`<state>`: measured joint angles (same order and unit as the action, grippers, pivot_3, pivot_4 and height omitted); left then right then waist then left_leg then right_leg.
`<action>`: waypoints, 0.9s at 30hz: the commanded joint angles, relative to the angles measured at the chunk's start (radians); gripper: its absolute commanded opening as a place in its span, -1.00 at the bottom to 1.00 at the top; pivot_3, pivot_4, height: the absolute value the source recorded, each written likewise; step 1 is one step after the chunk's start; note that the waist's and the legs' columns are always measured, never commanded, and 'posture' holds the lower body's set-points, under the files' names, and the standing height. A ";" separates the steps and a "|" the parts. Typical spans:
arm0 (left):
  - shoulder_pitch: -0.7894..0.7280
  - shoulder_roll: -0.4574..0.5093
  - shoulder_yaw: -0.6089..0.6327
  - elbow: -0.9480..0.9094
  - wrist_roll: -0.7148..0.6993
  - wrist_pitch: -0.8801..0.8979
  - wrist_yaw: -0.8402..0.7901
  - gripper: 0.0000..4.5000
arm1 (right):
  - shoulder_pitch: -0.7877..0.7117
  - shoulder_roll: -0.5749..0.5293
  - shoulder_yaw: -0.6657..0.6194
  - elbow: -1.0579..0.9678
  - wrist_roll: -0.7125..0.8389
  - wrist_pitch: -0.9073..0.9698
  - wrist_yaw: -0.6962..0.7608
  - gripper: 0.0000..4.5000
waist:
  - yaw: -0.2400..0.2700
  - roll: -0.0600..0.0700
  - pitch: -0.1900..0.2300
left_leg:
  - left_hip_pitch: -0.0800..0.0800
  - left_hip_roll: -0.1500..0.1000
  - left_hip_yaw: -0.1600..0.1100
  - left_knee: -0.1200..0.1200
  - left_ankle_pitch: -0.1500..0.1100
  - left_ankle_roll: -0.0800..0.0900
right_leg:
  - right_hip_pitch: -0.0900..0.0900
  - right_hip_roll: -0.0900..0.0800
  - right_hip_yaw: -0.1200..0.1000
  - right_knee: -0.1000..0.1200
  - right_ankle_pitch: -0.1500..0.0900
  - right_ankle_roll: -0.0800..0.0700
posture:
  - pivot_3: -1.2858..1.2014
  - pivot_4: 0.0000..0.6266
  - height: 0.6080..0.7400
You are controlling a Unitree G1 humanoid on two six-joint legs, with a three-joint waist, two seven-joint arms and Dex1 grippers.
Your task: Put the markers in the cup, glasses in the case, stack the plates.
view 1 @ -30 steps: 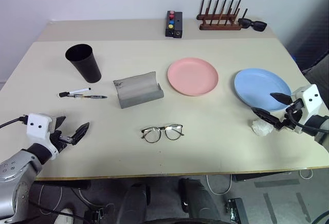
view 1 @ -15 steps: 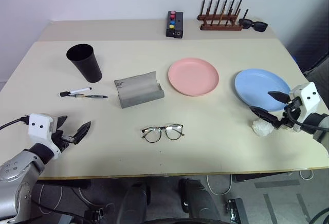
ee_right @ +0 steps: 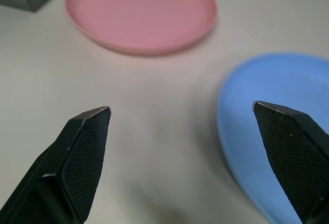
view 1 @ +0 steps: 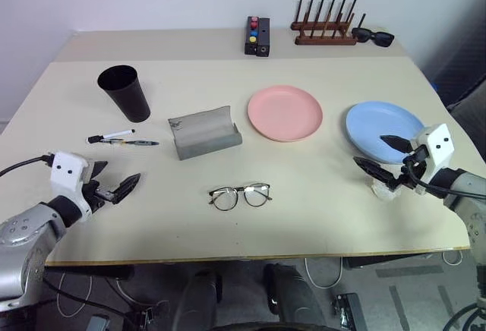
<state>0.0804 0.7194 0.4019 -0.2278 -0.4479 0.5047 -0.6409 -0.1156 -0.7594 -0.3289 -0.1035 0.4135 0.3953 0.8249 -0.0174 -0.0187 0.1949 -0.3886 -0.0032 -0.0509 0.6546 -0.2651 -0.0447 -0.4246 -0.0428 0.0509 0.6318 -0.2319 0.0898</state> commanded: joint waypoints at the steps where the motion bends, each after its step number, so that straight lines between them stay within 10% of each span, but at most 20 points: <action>1: -0.085 0.092 -0.044 0.056 0.031 0.020 -0.060 0.99 | -0.001 0.023 -0.001 -0.086 0.030 0.000 -0.020 1.00 | 0.003 0.000 0.000 | 0.000 0.000 0.000 0.000 0.000 0.000 | 0.000 0.000 0.000 0.000 0.000 0.000 | 0.03 -0.52 0.92; 6: -0.371 0.226 -0.250 0.362 0.162 -0.096 -0.248 0.99 | 0.053 0.094 0.040 -0.167 0.035 0.014 -0.061 1.00 | 0.004 0.000 0.000 | -0.002 0.000 -0.002 0.002 0.000 0.000 | 0.001 0.001 -0.002 0.000 0.000 0.000 | 0.03 -0.52 0.92; 16: -0.893 0.162 -0.601 1.020 0.470 -0.439 -0.538 0.99 | 0.034 0.136 0.093 -0.297 0.061 0.060 -0.131 1.00 | 0.001 0.000 0.000 | -0.002 -0.001 0.001 0.002 0.000 0.000 | -0.001 0.000 -0.001 0.001 0.002 0.004 | 0.03 -0.52 0.92; 27: -1.097 0.073 -0.704 1.391 0.651 -0.619 -0.635 0.99 | -0.110 0.186 0.274 -0.544 0.207 0.236 -0.182 1.00 | -0.001 -0.001 0.000 | -0.003 -0.001 -0.001 0.003 0.000 0.000 | -0.001 0.000 -0.001 0.002 0.002 0.005 | 0.03 -0.52 0.92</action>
<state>-1.0200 0.7955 -0.2802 1.1242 0.1559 -0.1004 -1.2756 -0.2009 -0.5852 -0.0718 -0.6040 0.5999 0.6300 0.6560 -0.0182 -0.0197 0.1947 -0.3912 -0.0039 -0.0515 0.6585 -0.2653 -0.0443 -0.4251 -0.0429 0.0497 0.6340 -0.2300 0.0952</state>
